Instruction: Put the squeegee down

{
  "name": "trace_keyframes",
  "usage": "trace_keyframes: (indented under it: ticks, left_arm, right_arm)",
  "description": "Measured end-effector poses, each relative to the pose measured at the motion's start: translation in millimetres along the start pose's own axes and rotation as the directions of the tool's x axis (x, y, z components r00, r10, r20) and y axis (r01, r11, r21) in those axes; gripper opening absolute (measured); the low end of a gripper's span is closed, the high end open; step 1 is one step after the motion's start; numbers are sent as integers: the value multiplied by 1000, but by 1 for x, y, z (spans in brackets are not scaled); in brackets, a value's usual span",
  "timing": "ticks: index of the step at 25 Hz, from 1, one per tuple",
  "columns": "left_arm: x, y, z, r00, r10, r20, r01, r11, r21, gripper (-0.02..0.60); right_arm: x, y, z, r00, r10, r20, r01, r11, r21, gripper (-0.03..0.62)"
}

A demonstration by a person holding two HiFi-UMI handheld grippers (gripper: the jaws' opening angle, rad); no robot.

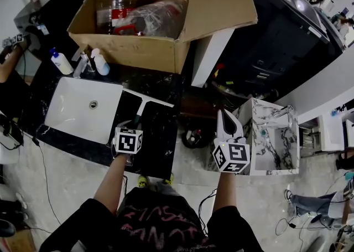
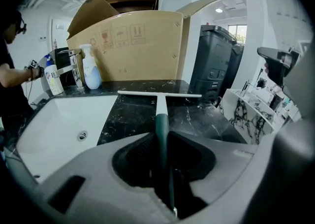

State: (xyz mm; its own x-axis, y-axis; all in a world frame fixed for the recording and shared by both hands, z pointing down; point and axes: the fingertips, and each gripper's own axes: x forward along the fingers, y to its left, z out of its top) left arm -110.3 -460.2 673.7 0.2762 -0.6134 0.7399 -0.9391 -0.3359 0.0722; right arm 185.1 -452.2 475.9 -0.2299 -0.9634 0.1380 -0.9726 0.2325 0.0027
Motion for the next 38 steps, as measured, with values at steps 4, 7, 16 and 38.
trace_keyframes:
  ticks: [4, 7, 16, 38]
  left_arm:
    - [1, 1, -2, 1000, 8, -9, -8, 1000, 23, 104]
    - [2, 2, -3, 1000, 7, -12, -7, 1000, 31, 104]
    - [-3, 2, -2, 1000, -26, 9, 26, 999, 27, 165]
    - [-66, 23, 22, 982, -40, 182, 34, 999, 36, 126]
  right_arm:
    - [0, -1, 3, 1000, -5, 7, 5, 1000, 0, 11]
    - [1, -1, 5, 1000, -7, 7, 7, 1000, -4, 11]
    - [-4, 2, 4, 1000, -21, 6, 21, 1000, -4, 11]
    - [-21, 49, 14, 999, 0, 43, -1, 1000, 18, 11]
